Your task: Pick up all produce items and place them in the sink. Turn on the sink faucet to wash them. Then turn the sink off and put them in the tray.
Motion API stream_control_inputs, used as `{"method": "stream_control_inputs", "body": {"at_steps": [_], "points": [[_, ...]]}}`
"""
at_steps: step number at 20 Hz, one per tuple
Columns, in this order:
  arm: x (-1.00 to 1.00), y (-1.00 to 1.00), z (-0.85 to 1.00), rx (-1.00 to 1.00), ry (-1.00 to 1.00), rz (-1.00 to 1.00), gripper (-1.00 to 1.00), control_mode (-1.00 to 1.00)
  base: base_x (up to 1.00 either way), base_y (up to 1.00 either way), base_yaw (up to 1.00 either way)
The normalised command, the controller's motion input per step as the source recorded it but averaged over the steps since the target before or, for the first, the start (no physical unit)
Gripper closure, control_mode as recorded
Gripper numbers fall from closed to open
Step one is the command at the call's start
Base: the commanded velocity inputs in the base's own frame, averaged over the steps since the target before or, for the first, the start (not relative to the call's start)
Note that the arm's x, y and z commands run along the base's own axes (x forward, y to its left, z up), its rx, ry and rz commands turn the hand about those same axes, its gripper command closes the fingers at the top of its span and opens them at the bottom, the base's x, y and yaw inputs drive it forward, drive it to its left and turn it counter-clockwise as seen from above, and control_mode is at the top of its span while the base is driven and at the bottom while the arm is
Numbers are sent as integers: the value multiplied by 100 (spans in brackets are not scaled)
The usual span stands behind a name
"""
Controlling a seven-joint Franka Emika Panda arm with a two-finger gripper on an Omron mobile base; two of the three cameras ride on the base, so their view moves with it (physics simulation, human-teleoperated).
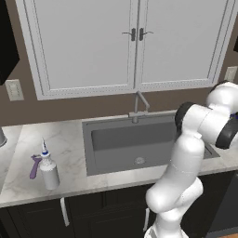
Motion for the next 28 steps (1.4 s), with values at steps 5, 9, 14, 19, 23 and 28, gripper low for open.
{"method": "stream_control_inputs", "body": {"at_steps": [5, 9, 14, 19, 23, 28], "points": [[47, -15, -12, 1, 7, 0, 100, -100, 0, 0, 0], [18, -29, -19, 3, 4, 0, 100, -100, 0, 0, 0], [0, -35, -21, 7, 1, 0, 100, -100, 0, 0, 0], [3, -20, -24, 4, 3, 0, 100, -100, 0, 0, 0], [7, -1, -35, 0, 3, 0, 100, -100, 0, 0, 0], [11, 3, -44, -3, 2, 0, 100, -100, 0, 0, 0]]}}
